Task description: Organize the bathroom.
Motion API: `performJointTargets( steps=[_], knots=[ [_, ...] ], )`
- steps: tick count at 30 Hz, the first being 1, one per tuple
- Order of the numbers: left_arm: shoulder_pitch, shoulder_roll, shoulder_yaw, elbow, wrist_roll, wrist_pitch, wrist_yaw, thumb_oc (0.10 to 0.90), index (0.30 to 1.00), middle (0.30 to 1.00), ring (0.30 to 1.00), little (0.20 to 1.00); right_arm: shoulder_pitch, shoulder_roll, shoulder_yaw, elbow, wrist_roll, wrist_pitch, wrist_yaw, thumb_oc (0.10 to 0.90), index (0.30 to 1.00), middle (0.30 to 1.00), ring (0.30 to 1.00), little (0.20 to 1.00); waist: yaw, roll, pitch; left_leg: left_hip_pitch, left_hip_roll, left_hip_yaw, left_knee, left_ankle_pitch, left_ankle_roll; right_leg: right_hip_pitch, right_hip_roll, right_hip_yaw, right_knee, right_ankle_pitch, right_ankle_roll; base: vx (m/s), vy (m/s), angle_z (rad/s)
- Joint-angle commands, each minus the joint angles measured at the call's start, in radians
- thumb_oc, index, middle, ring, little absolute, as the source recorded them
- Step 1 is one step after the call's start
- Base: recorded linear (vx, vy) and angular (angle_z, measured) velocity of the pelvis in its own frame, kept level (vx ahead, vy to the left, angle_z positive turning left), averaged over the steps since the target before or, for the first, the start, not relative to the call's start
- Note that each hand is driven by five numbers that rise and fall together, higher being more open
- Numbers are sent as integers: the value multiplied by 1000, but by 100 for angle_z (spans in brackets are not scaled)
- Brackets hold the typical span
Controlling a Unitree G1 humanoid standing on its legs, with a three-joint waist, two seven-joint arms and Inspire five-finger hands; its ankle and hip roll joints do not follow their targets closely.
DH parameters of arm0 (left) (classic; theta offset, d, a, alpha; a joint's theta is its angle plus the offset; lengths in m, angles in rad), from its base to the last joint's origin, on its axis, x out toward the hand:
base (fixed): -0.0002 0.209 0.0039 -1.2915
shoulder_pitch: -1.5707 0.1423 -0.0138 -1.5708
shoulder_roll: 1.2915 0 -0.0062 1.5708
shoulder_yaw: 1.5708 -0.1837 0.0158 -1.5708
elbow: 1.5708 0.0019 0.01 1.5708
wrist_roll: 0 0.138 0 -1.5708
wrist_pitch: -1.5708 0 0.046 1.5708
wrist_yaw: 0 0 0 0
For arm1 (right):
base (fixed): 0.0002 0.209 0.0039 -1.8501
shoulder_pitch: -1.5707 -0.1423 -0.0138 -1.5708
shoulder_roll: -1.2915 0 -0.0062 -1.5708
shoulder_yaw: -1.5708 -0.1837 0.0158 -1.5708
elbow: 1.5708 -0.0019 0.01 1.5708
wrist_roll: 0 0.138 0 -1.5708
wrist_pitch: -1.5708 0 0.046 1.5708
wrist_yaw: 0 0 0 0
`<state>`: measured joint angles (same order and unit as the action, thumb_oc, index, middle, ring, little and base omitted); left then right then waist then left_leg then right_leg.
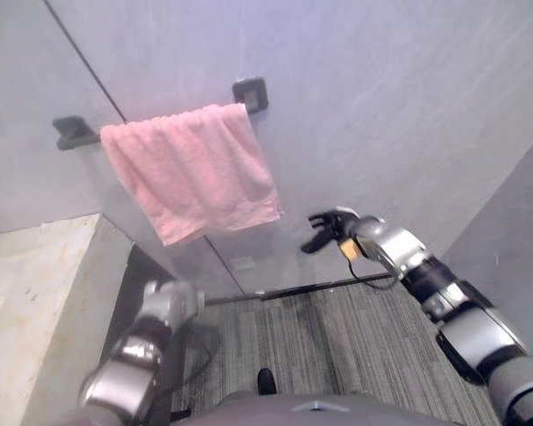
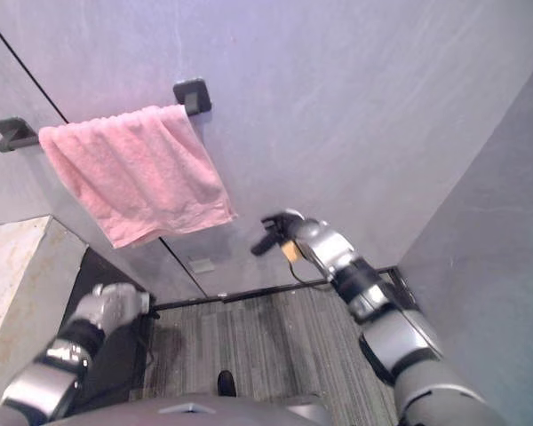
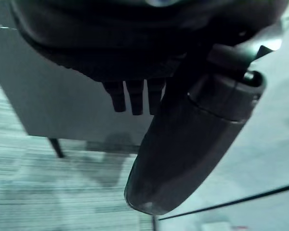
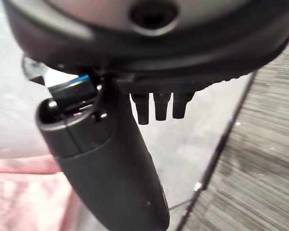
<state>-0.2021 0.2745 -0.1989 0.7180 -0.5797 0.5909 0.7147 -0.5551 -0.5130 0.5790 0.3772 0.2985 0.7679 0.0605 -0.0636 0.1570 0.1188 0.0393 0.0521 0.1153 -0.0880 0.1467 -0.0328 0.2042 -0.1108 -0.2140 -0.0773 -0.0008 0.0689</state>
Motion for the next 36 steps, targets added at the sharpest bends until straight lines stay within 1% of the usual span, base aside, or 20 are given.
performJointTargets(
  steps=[1,4,7,10,13,14,16,17,19,21,23,24,25,26,28,29,30,32,34,36],
  knots=[
    [-130,117,43,82,83,-118,27,800,900,900,900,900,-101,7,-27,-59,-110,-75,63,800,900,900,900,900,13,-87,3,78,77,44,1,-37,-58,-129,-81,67,37,73,8,-68,4,0],
    [-140,136,34,91,89,-126,4,800,900,900,900,900,-82,-12,-16,-44,-85,-106,48,800,900,900,900,900,7,-89,11,71,77,52,1,-36,-59,-139,-80,68,37,75,8,-61,3,-1],
    [-156,149,18,95,98,-116,-37,800,900,900,900,900,-85,-22,-17,-10,-79,-116,39,800,900,900,900,900,5,-89,14,62,75,55,1,-36,-60,-150,-80,70,40,75,10,-65,4,-5],
    [-159,151,-2,100,113,-112,-103,800,900,900,900,900,-78,-35,-7,37,-134,-107,74,800,900,900,900,900,5,-88,24,50,76,57,1,-35,-62,-164,-79,72,43,75,13,-105,-4,-5],
    [-128,138,-23,98,148,-131,-147,800,900,900,900,900,-16,-35,5,72,-190,-114,91,800,900,900,900,900,6,-94,31,42,77,58,1,-36,-61,-173,-77,75,42,77,17,-92,-37,0],
    [-102,136,-31,98,175,-136,-179,800,900,900,900,900,44,-29,6,86,-201,-130,79,800,900,900,900,900,7,-101,33,40,80,62,1,-38,-59,-174,-75,74,41,79,17,-71,-60,1],
    [-76,129,-43,99,217,-157,-201,800,900,900,900,900,96,-23,0,91,-209,-124,73,800,900,900,900,900,7,-106,34,40,82,64,1,-39,-58,-173,-72,74,39,80,17,-40,-54,0],
    [-55,122,-48,97,211,-170,-215,800,900,900,900,900,142,-20,-8,97,-232,-145,72,800,900,900,900,900,6,-108,32,41,83,67,1,-41,-57,-172,-69,75,37,80,17,-30,-51,0],
    [-6,101,-59,102,252,-239,-261,800,900,900,900,900,240,-9,-21,131,-232,-184,45,800,900,900,900,900,6,-113,31,43,87,70,1,-44,-55,-171,-64,74,35,78,16,-30,-44,0],
    [26,85,-71,110,257,-253,-289,800,900,900,900,900,304,4,-35,177,-260,-226,32,800,900,900,900,900,7,-115,32,42,88,72,1,-46,-53,-172,-60,74,33,77,14,-47,-32,-2],
    [69,52,-75,157,229,-288,-291,800,900,900,900,900,378,30,-46,271,-302,-303,-1,800,900,900,900,900,10,-116,33,42,93,75,1,-47,-51,-173,-54,73,35,75,11,-57,-36,0],
    [81,41,-70,184,250,-287,-303,800,900,900,900,900,404,42,-45,299,-294,-308,-27,800,900,900,900,900,11,-118,33,42,94,75,1,-49,-51,-172,-53,73,34,72,10,-44,-33,-1],
    [87,35,-68,209,257,-296,-312,800,900,900,900,900,413,50,-51,338,-299,-333,-31,800,900,900,900,900,12,-119,32,43,96,76,1,-48,-51,-171,-51,71,35,71,8,-30,-40,-11],
    [101,23,-71,275,260,-309,-330,800,900,900,900,900,432,70,-54,418,-329,-384,-40,800,900,900,900,900,13,-122,30,46,100,78,1,-49,-51,-168,-48,68,36,69,6,-21,-43,-16],
    [112,14,-70,326,272,-283,-367,800,900,900,900,900,451,84,-59,477,-339,-401,-54,800,900,900,900,900,12,-125,26,50,106,82,1,-48,-52,-163,-45,65,35,66,4,-17,-50,-13],
    [124,4,-73,384,279,-265,-444,800,900,900,900,900,465,96,-62,526,-370,-415,-59,800,900,900,900,900,11,-129,21,53,111,85,1,-50,-53,-159,-42,63,34,63,3,-11,-43,-2],
    [125,3,-73,388,277,-261,-453,800,900,900,900,900,466,97,-62,529,-374,-411,-59,800,900,900,900,900,11,-130,21,54,111,85,1,-50,-53,-159,-42,63,34,63,3,-14,-45,0],
    [142,-13,-75,422,267,-256,-494,800,900,900,900,900,483,106,-68,568,-413,-403,-65,800,900,900,900,900,10,-133,14,58,118,89,1,-53,-56,-153,-36,60,30,59,3,-14,-47,1],
    [155,-19,-79,457,276,-262,-541,800,900,900,900,900,499,115,-75,616,-431,-417,-72,800,900,900,900,900,8,-137,9,61,124,94,1,-53,-58,-149,-31,57,29,57,1,-18,-53,0],
    [176,-38,-74,484,228,-280,-639,800,900,900,900,900,516,127,-90,676,-476,-425,-74,800,900,900,900,900,11,-142,2,66,133,95,1,-53,-61,-141,-21,54,22,56,-2,-17,-65,1]
  ],
)
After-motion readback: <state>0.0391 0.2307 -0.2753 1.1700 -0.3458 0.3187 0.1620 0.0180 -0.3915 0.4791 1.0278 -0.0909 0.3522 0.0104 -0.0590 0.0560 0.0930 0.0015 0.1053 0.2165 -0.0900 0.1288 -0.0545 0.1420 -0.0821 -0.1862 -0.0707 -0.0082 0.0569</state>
